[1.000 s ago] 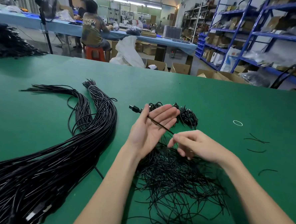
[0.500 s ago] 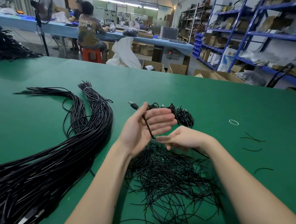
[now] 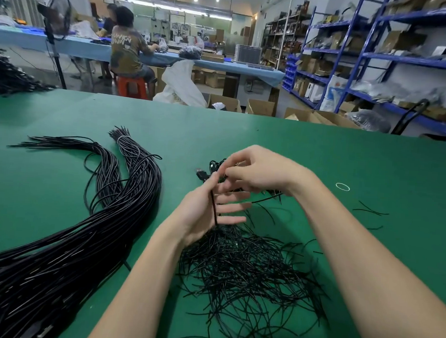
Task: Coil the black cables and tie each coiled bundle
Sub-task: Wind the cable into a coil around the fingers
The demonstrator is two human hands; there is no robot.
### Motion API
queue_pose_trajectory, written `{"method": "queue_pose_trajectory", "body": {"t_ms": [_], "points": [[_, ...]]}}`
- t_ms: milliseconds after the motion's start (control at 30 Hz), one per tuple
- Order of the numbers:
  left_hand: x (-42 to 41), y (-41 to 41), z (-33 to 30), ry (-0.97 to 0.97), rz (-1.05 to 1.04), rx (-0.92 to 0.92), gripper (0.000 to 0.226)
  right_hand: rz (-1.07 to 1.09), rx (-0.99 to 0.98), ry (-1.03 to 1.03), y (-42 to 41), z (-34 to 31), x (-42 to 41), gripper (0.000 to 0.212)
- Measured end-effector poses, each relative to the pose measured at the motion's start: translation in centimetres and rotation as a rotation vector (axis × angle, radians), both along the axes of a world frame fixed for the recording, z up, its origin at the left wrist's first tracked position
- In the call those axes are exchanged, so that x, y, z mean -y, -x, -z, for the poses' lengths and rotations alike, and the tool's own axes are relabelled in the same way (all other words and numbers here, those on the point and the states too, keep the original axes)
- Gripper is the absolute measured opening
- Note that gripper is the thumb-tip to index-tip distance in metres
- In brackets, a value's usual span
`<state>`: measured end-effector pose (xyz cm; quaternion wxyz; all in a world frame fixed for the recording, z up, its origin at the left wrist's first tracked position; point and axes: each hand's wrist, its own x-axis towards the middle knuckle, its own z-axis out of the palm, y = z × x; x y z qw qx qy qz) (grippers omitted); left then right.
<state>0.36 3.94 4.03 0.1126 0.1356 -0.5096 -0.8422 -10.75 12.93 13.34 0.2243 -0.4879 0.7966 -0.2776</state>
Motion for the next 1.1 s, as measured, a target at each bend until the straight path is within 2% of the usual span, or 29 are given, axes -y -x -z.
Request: {"method": "queue_pose_trajectory", "body": {"t_ms": [100,167,300,400,567,633,667,767,833,867,933,1100], "points": [[0.8,-0.1,-0.1,-0.116,-0.093,-0.07,0.06,-0.018,0.109,0.139,-1.1,2.3,-1.4,0.003],[1.0,-0.2,-0.2,-0.188,-0.116,-0.116,0.061,-0.034,0.19,0.169,-1.5,4.2,-2.3,0.007],[1.4,-0.5,-0.4,-0.278,-0.113,-0.236,0.063,-0.082,0.454,0.042,-1.2,7.4,-4.0,0.022],[1.8,-0.9,-0.5,-0.281,-0.06,-0.309,0.065,-0.092,0.485,-0.027,-0.2,8.5,-4.9,0.031],[1.3,-1.0,-0.4,-0.159,0.136,-0.263,0.067,-0.153,0.262,-0.196,1.3,7.5,-4.1,0.039],[1.3,-1.2,-0.4,-0.132,0.217,-0.227,0.069,-0.178,0.114,-0.257,2.1,6.6,-3.8,0.029],[1.4,-1.3,-0.5,-0.115,0.26,-0.206,0.069,-0.176,0.034,-0.268,2.6,6.1,-3.5,0.028],[1.3,-1.2,-0.5,-0.044,0.372,-0.109,0.069,-0.184,-0.29,-0.331,3.7,4.1,-2.1,0.046],[0.9,-1.0,-0.3,-0.002,0.398,-0.023,0.069,-0.241,-0.523,-0.401,3.8,2.4,-1.1,0.043],[0.8,-0.8,-0.2,0.023,0.397,0.017,0.069,-0.258,-0.601,-0.412,3.8,1.6,-0.6,0.035],[0.6,-0.7,0.0,0.054,0.374,0.075,0.068,-0.256,-0.703,-0.384,3.8,-0.1,0.0,0.018],[0.8,-0.5,0.0,0.015,0.275,0.068,0.062,-0.212,-0.956,-0.147,3.3,-1.1,0.7,0.03]]}}
